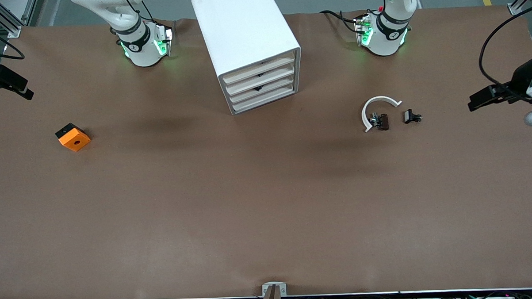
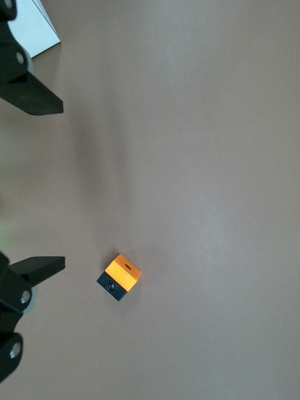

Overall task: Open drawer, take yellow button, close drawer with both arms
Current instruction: 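Reach the left gripper toward the cabinet's upper drawer handle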

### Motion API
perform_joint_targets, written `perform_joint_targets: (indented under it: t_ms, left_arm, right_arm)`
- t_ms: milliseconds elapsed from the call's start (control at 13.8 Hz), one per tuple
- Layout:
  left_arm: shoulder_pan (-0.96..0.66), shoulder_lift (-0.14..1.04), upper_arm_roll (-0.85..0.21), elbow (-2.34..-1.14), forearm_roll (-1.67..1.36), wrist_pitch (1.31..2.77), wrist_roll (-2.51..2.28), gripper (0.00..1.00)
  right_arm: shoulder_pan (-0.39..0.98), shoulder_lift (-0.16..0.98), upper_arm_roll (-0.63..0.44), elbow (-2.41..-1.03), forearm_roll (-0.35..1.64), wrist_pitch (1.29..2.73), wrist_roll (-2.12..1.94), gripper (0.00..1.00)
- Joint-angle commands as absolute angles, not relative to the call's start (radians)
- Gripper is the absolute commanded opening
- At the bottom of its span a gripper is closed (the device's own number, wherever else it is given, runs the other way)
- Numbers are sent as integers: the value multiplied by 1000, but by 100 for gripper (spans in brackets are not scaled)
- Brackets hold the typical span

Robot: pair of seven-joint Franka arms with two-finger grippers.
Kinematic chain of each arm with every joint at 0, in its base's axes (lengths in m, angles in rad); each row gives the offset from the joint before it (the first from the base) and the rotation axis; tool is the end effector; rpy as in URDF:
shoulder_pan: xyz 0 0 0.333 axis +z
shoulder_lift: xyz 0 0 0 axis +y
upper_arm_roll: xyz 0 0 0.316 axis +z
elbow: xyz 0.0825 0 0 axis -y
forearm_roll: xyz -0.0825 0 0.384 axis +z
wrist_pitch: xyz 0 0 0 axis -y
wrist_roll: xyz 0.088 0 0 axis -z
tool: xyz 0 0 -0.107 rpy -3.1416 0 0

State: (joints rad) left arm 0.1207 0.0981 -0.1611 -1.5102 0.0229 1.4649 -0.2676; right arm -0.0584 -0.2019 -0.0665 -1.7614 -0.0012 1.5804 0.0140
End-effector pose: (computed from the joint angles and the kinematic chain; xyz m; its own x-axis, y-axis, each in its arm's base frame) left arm 0.5712 -0.0160 0.5896 0.9646 0.2265 -0.1347 0.2225 -0.9739 -0.0444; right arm 0.4866 -0.0647 0.6406 0.9903 -0.1374 0.0203 -0.1371 -0.9905 -0.0124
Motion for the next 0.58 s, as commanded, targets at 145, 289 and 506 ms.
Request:
perform_joint_targets:
  t_ms: [145,289,506]
  left_arm:
    - [86,166,-245,-1499,-40,1425,-649,100]
    - [54,204,-268,-1497,-106,1387,-879,100]
    - [-29,248,-272,-1494,-176,1371,-1194,100]
  right_arm:
    - [-61,-160,-63,-1712,0,1572,31,100]
    - [-60,-149,-61,-1709,0,1568,31,100]
    - [-57,-74,-61,-1709,0,1568,28,100]
